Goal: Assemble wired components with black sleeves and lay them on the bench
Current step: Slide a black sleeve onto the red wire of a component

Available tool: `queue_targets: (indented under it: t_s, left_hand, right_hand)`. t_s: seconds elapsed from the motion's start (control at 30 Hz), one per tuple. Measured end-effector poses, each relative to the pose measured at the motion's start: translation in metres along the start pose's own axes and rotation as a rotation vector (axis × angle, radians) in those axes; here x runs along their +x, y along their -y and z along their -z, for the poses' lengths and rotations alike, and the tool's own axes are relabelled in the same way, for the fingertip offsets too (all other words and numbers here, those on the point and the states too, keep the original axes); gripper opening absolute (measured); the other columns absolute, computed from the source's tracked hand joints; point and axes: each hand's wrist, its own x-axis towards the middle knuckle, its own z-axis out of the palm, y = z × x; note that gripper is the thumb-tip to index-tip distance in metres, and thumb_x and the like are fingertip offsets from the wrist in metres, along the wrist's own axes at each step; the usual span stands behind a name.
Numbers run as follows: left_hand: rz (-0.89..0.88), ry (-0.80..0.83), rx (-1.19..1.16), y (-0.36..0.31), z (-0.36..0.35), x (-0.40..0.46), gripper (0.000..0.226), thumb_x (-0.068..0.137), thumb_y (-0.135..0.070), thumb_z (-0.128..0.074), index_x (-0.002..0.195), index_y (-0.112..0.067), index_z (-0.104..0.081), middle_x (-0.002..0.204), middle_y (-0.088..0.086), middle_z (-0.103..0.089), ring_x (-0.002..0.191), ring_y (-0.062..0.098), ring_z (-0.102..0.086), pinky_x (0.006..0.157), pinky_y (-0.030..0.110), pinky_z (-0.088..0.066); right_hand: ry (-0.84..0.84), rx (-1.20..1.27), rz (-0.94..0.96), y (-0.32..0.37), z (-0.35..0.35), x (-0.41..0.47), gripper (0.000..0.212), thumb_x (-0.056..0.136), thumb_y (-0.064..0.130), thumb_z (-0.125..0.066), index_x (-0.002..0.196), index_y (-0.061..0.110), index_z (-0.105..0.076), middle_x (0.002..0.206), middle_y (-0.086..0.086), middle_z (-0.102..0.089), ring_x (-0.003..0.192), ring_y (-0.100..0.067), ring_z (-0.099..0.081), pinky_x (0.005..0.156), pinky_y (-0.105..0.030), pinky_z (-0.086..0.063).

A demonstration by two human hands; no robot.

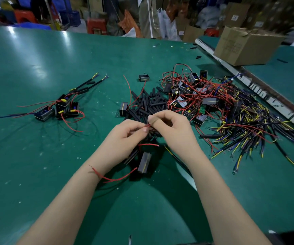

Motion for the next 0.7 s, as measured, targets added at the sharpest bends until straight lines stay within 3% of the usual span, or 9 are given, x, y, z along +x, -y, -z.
queue_targets:
  t_s: [0.1,0.17,0.27,0.33,0.4,0.47,0.53,0.6,0.7]
  left_hand:
    - [0.031,0.007,-0.137,-0.002,0.0,-0.002,0.023,0.094,-0.021,-0.055,0.075,-0.026,-0.067,0.066,-0.012,-0.059,0.058,-0.002,-0.047,0.06,0.011,-0.038]
    - [0.021,-0.004,-0.133,-0.003,-0.001,-0.003,0.027,0.094,-0.024,-0.054,0.069,-0.024,-0.065,0.06,-0.011,-0.054,0.052,-0.003,-0.042,0.052,0.009,-0.035]
    - [-0.05,-0.018,-0.04,-0.002,-0.003,-0.004,0.02,0.094,-0.019,-0.055,0.076,-0.02,-0.065,0.075,0.006,-0.062,0.065,0.007,-0.052,0.065,0.018,-0.042]
    - [-0.154,-0.064,0.179,0.001,-0.003,-0.004,0.013,0.093,-0.015,-0.057,0.082,-0.017,-0.065,0.086,0.007,-0.061,0.08,0.012,-0.056,0.076,0.02,-0.042]
    - [-0.261,-0.08,0.363,0.003,-0.004,-0.004,0.01,0.092,-0.012,-0.058,0.087,-0.01,-0.066,0.087,0.004,-0.058,0.083,0.012,-0.054,0.078,0.015,-0.039]
    - [-0.263,-0.091,0.369,0.004,-0.007,-0.005,0.012,0.093,-0.012,-0.056,0.089,-0.009,-0.066,0.087,0.003,-0.059,0.084,0.011,-0.053,0.078,0.017,-0.039]
    - [-0.15,-0.08,0.234,0.004,-0.008,-0.005,0.017,0.095,-0.022,-0.054,0.082,-0.016,-0.063,0.078,-0.002,-0.06,0.074,0.009,-0.052,0.071,0.024,-0.04]
    - [0.023,-0.03,-0.025,0.0,-0.006,-0.003,0.026,0.091,-0.033,-0.052,0.068,-0.02,-0.055,0.063,-0.003,-0.053,0.061,0.009,-0.045,0.06,0.026,-0.036]
    - [0.182,0.034,-0.443,-0.006,-0.006,0.003,0.028,0.092,-0.015,-0.043,0.065,-0.016,-0.048,0.05,-0.005,-0.048,0.045,0.008,-0.042,0.05,0.024,-0.037]
  right_hand:
    - [0.083,0.219,-0.086,0.005,0.002,-0.001,0.013,0.088,0.016,-0.066,0.077,0.02,-0.07,0.067,0.012,-0.066,0.064,0.001,-0.057,0.062,-0.012,-0.045]
    - [0.104,0.284,-0.097,0.008,0.0,-0.003,0.014,0.089,0.011,-0.064,0.077,0.017,-0.068,0.061,0.014,-0.064,0.056,0.005,-0.055,0.052,-0.006,-0.04]
    - [0.077,0.33,-0.199,0.009,-0.001,-0.002,0.021,0.089,0.004,-0.058,0.074,0.016,-0.066,0.057,0.01,-0.063,0.052,0.001,-0.055,0.045,-0.009,-0.038]
    - [0.06,0.314,-0.305,0.008,-0.003,-0.002,0.02,0.088,0.006,-0.056,0.072,0.015,-0.064,0.058,0.007,-0.061,0.053,-0.005,-0.057,0.041,-0.011,-0.035]
    - [0.043,0.304,-0.371,0.008,-0.005,-0.003,0.008,0.087,0.008,-0.058,0.084,0.015,-0.061,0.061,0.004,-0.06,0.05,-0.004,-0.057,0.039,-0.011,-0.034]
    - [0.004,0.324,-0.357,0.008,-0.002,-0.003,0.022,0.086,0.006,-0.06,0.105,0.017,-0.054,0.066,0.001,-0.06,0.046,0.0,-0.055,0.041,-0.009,-0.036]
    - [0.064,0.34,-0.262,0.01,0.002,-0.003,0.027,0.089,0.006,-0.061,0.111,0.02,-0.054,0.07,-0.001,-0.06,0.049,0.001,-0.054,0.045,-0.008,-0.037]
    - [0.187,0.336,-0.141,0.011,0.006,-0.003,0.017,0.092,0.009,-0.06,0.103,0.021,-0.06,0.069,0.003,-0.06,0.054,0.003,-0.053,0.05,-0.007,-0.038]
    - [0.278,0.337,0.01,0.011,0.01,-0.004,0.014,0.095,0.013,-0.056,0.097,0.024,-0.066,0.067,0.011,-0.056,0.06,0.004,-0.05,0.057,-0.006,-0.037]
